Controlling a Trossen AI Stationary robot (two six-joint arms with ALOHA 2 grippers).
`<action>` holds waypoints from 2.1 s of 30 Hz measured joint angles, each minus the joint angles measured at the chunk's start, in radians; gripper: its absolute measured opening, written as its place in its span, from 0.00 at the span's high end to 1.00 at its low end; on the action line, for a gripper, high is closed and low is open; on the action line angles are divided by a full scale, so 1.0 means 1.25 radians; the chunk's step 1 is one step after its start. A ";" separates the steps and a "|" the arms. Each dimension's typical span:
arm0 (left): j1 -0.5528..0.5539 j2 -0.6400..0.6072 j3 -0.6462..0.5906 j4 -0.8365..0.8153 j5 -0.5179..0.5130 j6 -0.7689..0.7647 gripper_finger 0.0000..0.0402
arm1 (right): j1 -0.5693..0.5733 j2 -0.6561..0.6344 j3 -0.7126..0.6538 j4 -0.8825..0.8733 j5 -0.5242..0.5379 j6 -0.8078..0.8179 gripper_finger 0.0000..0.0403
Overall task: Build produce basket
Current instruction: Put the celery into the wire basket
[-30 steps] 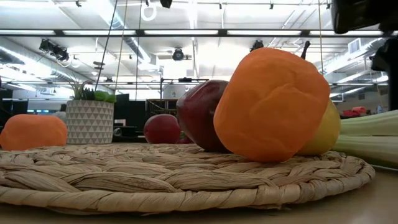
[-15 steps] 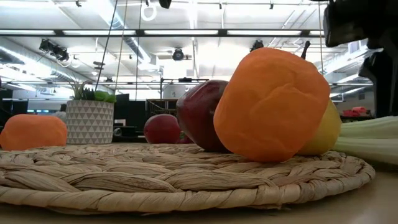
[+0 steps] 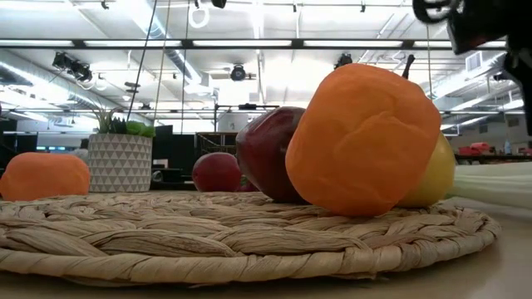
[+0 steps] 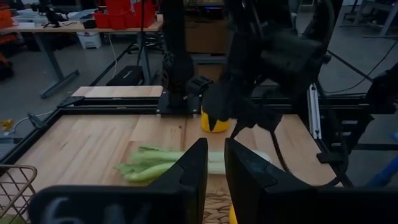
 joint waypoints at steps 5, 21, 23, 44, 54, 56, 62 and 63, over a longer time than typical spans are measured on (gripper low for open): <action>0.000 0.000 0.000 -0.001 0.000 0.001 0.85 | 0.015 -0.004 0.007 0.060 0.031 -0.013 0.44; 0.000 0.000 0.000 -0.006 0.000 0.000 0.86 | 0.022 -0.001 -0.058 0.157 0.041 0.004 0.44; 0.000 0.000 0.000 -0.006 0.000 -0.001 0.86 | 0.022 -0.001 -0.072 0.163 0.045 0.017 0.44; 0.000 0.000 0.000 -0.028 0.000 -0.015 0.87 | -0.008 -0.002 -0.162 0.332 0.039 0.003 0.27; 0.000 0.000 0.000 -0.028 0.000 -0.016 0.88 | -0.027 0.000 -0.164 0.449 0.009 -0.047 0.36; 0.000 0.000 0.000 -0.028 0.000 -0.016 0.88 | -0.031 0.000 -0.164 0.446 -0.001 -0.062 0.37; 0.000 0.000 0.000 -0.027 0.000 -0.016 0.88 | -0.051 -0.003 -0.200 0.463 -0.019 -0.064 0.37; 0.000 0.000 0.000 -0.028 0.000 -0.016 0.89 | -0.055 -0.004 -0.208 0.469 -0.022 -0.066 0.38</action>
